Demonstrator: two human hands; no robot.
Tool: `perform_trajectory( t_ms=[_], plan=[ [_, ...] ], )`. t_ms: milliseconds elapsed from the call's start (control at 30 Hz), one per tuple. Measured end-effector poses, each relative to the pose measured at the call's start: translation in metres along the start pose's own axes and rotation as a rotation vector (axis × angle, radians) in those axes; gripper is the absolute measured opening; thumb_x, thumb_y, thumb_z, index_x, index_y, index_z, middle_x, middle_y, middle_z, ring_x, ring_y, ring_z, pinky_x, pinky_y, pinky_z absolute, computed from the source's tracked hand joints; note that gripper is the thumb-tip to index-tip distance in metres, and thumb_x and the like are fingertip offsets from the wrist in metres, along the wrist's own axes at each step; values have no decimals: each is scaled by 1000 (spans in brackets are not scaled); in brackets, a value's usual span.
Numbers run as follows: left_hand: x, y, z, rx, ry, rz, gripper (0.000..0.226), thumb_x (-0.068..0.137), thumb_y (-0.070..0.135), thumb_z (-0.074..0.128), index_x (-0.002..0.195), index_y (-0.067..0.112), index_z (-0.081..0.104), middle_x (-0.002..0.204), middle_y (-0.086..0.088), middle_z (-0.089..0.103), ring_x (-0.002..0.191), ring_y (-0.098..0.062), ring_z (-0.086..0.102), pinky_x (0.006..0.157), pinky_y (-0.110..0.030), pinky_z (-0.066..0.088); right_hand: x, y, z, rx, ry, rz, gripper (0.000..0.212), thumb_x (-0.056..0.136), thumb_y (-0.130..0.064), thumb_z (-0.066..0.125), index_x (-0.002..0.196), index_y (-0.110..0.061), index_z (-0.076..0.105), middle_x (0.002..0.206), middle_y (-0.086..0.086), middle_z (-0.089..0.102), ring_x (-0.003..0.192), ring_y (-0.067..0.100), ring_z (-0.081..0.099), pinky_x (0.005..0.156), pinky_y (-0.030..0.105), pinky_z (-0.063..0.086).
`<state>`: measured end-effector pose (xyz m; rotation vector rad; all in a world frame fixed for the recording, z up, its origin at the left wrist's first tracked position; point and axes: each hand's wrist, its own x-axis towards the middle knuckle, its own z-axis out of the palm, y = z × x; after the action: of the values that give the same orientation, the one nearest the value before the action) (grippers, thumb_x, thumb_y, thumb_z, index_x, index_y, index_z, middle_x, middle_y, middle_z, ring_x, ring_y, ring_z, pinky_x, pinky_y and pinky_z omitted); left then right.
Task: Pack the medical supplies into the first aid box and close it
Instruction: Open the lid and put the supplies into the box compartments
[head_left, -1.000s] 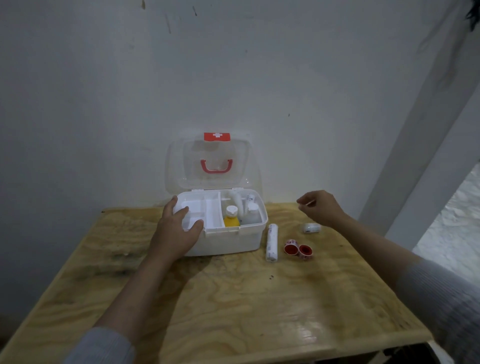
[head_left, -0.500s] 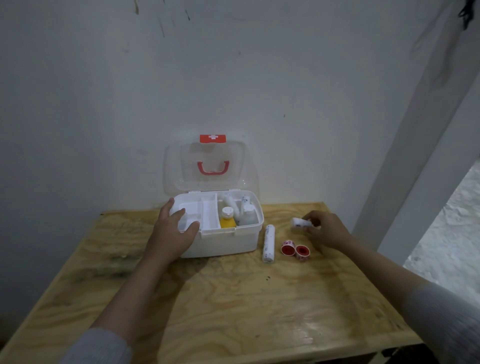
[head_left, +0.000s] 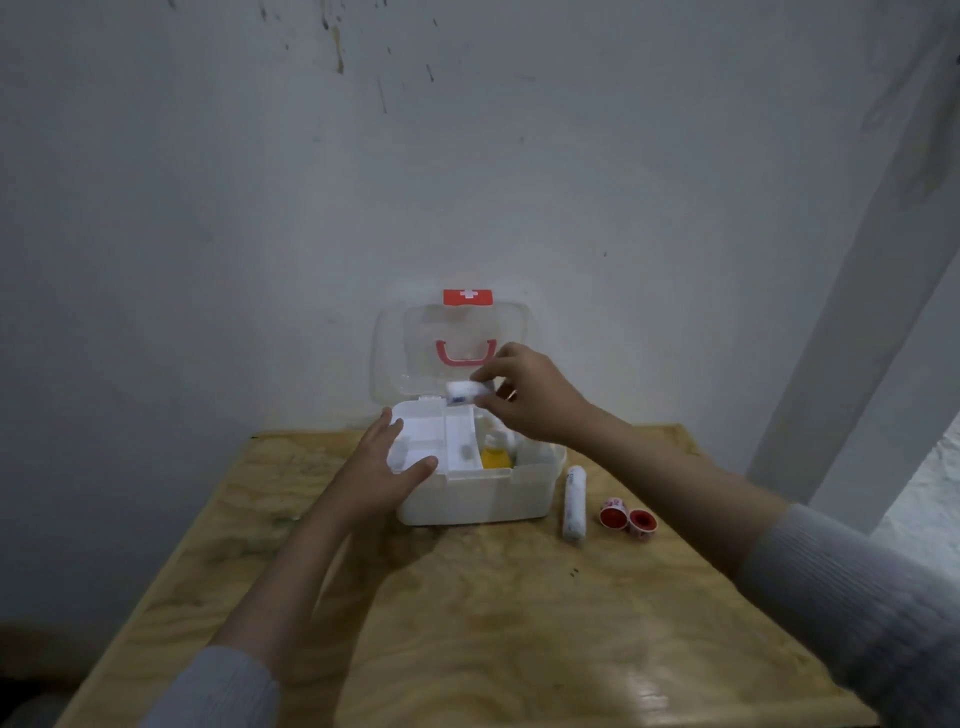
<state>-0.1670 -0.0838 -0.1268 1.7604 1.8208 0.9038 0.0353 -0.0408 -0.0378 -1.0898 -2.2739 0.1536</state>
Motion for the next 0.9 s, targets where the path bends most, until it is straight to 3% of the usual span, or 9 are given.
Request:
perform_trajectory(
  t_ms=[67,200,333,400,533,667,767,900],
  plan=[
    [-3,-4,-8,-11,-5,18,81,84,49,62,150,20,25,161,7,11,145,-18,22,115,-41,27,12,-11,14,-64,-110,-27,27,83,-18,66,108,-6,67,105,12,63,80,16,57,75,23,49],
    [-9,-12,-19,-44,-11,-7,76,84,49,62,149,25,28,157,3,27,139,-22,35,110,-42,35,27,-23,42,-154,-308,-33,29,81,-12,67,109,-5,67,108,11,68,94,23,62,77,25,45],
    [-13,-14,-21,-41,-17,17,72,85,51,60,147,30,32,152,3,38,134,-21,42,100,-36,40,29,-25,55,-209,-398,-26,32,82,-14,65,113,-9,65,116,9,66,105,25,59,89,31,46],
    [-14,-15,-21,-47,-27,31,71,85,51,59,147,32,30,152,4,37,134,-22,42,101,-39,40,27,-25,51,-194,-373,-19,33,83,-15,65,115,-10,63,120,8,63,106,22,57,89,29,43],
    [-14,-23,-15,-43,-45,23,75,83,63,52,147,39,24,154,7,33,136,-24,40,103,-44,40,9,-14,20,-131,-227,33,30,83,-18,66,113,-11,65,116,6,64,92,15,58,81,23,43],
    [-14,-33,-7,-141,-52,55,78,77,76,44,145,46,22,153,13,34,136,-16,38,108,-44,38,-31,11,-14,-39,-30,168,19,83,-19,65,100,-12,69,91,-3,62,71,11,61,67,21,50],
    [-12,-36,-2,-155,-16,95,73,78,75,43,143,50,21,151,16,34,136,-11,37,108,-46,39,-72,30,-21,34,120,320,8,81,-18,67,87,-15,71,76,-7,65,66,4,60,60,18,46],
    [-10,-39,3,-137,9,120,72,80,73,42,144,45,23,151,14,36,136,-10,37,108,-47,40,-122,46,6,47,137,523,13,77,-20,67,88,-12,71,69,-5,64,63,5,59,58,21,44]
  ],
)
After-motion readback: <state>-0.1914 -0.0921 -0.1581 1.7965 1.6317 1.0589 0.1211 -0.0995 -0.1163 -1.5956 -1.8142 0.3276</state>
